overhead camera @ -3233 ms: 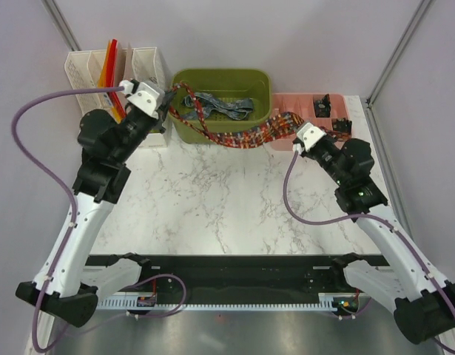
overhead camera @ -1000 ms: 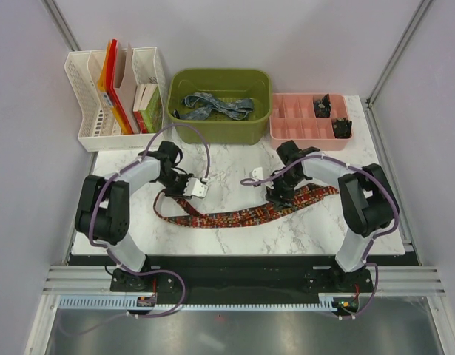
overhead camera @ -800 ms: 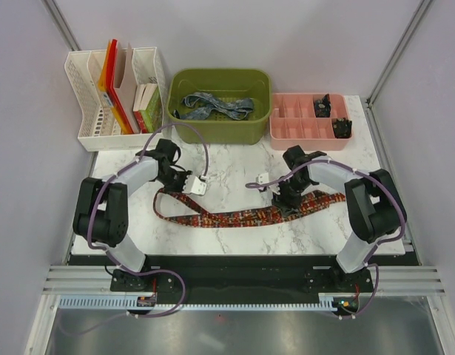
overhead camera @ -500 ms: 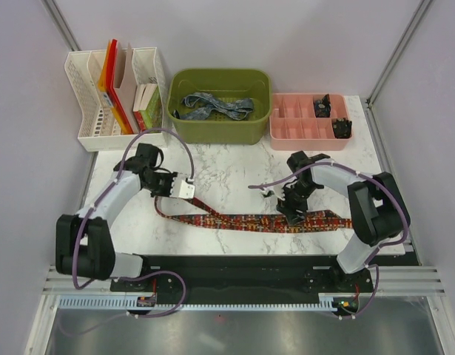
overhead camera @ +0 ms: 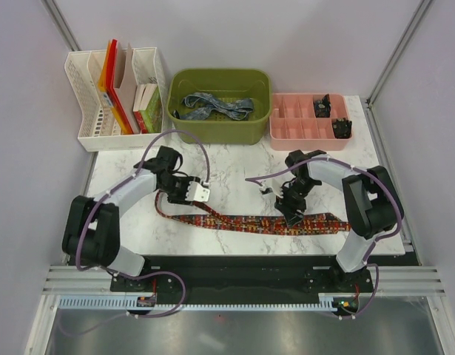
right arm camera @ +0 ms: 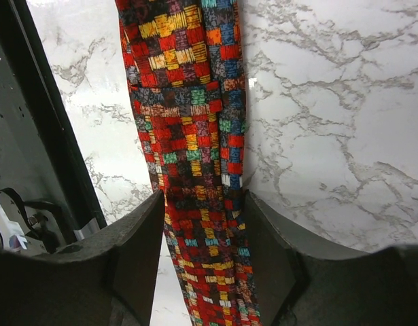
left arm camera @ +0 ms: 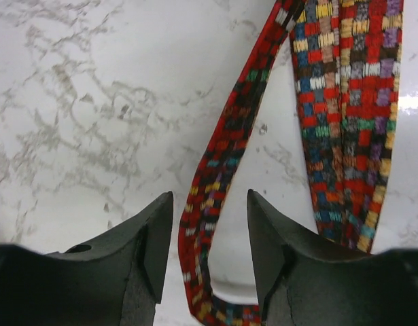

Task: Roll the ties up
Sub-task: Place the tie at the center of the board, then flatten out the tie at the center of the board.

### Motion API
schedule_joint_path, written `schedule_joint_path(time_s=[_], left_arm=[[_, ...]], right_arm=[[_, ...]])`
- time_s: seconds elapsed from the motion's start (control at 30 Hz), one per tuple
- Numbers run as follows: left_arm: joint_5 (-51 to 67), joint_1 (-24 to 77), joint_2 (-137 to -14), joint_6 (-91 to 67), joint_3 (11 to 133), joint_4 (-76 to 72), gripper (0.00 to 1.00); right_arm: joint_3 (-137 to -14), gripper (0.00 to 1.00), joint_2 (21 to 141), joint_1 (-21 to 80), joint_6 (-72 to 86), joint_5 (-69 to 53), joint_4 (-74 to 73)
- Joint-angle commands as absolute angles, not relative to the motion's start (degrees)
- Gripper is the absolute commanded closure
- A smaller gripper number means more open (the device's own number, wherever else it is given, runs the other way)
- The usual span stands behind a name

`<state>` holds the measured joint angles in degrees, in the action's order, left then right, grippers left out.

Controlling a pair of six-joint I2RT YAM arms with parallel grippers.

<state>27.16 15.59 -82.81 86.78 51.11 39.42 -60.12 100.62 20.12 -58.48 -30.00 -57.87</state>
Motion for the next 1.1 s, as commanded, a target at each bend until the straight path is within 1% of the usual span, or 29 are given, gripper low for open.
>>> schedule_joint_path(time_s=[0.0,0.07,0.17,0.2,0.23,0.27,0.3,0.33,0.37,0.4,0.43,0.47,0.5,0.6,0.7,0.77,0.9,0.93,0.97,1.0,1.07], left_arm=[[26.28,17.93,-89.02,83.85,54.22,33.58,0.47],[25.23,17.93,-91.05,83.58,54.23,32.61,0.50],[24.79,17.75,-91.06,84.37,52.13,31.64,0.62],[24.79,17.75,-90.71,84.64,51.25,31.21,0.64],[24.70,17.75,-89.75,84.73,50.37,29.72,0.67],[24.61,17.75,-89.48,84.55,48.71,28.84,0.73],[24.35,17.75,-89.12,84.20,47.91,27.78,0.76],[23.91,17.67,-89.03,82.98,47.29,25.25,0.79],[23.82,17.67,-89.03,82.45,46.68,24.27,0.84],[23.47,17.58,-89.29,81.75,46.58,22.95,0.87],[22.77,17.58,-89.47,79.56,46.58,19.63,0.89],[22.42,17.67,-89.99,78.58,46.76,17.95,0.95],[22.06,17.58,-90.17,76.40,47.02,16.28,0.97],[20.57,17.58,-90.62,71.74,49.48,11.78,0.98],[19.16,17.40,-88.96,70.93,50.10,8.62,0.98],[18.63,17.31,-87.55,70.93,48.79,6.43,0.98],[17.76,16.96,-81.23,69.96,44.83,2.99,0.98],[17.67,16.88,-79.91,70.05,42.82,3.08,0.98],[17.49,16.96,-78.67,70.14,41.67,2.99,0.98],[17.23,16.96,-77.44,69.88,40.53,2.55,0.98],[16.18,16.96,-73.40,69.35,37.37,2.29,0.98]], right_arm=[[-60.56,0.43,102.92,20.04,-58.80,-30.85,-57.83],[-60.03,0.46,103.18,20.04,-58.80,-29.45,-56.43],[-58.63,0.58,103.88,20.13,-57.13,-26.91,-52.48],[-58.28,0.65,104.67,20.13,-56.87,-26.37,-51.69],[-58.10,0.68,104.85,20.13,-56.08,-25.76,-50.11],[-57.75,0.72,104.85,20.13,-55.29,-25.14,-48.79],[-56.79,0.80,104.33,20.13,-54.76,-23.92,-47.56],[-56.34,0.85,103.98,20.13,-54.23,-23.12,-44.94],[-55.82,0.89,103.54,20.13,-53.01,-22.51,-43.61],[-55.46,1.00,103.10,20.13,-52.30,-20.76,-42.29],[-55.55,1.00,103.01,20.04,-51.86,-19.96,-40.45],[-55.89,1.00,103.01,19.78,-50.72,-19.26,-39.56],[-57.03,1.00,103.09,19.51,-50.10,-18.81,-38.42],[-60.81,1.00,103.36,17.58,-48.34,-18.19,-37.36],[-64.33,1.00,103.01,15.12,-48.51,-18.19,-37.70],[-65.91,1.00,102.40,13.63,-49.04,-17.84,-37.71],[-66.89,1.00,101.17,12.83,-52.02,-20.03,-43.05],[-66.45,0.97,100.81,12.92,-52.38,-20.74,-43.85],[-65.75,0.77,100.29,12.92,-52.56,-21.44,-44.47],[-65.39,0.65,100.11,12.83,-52.82,-21.53,-45.52],[-64.26,0.47,99.58,12.92,-53.87,-21.71,-46.40]])
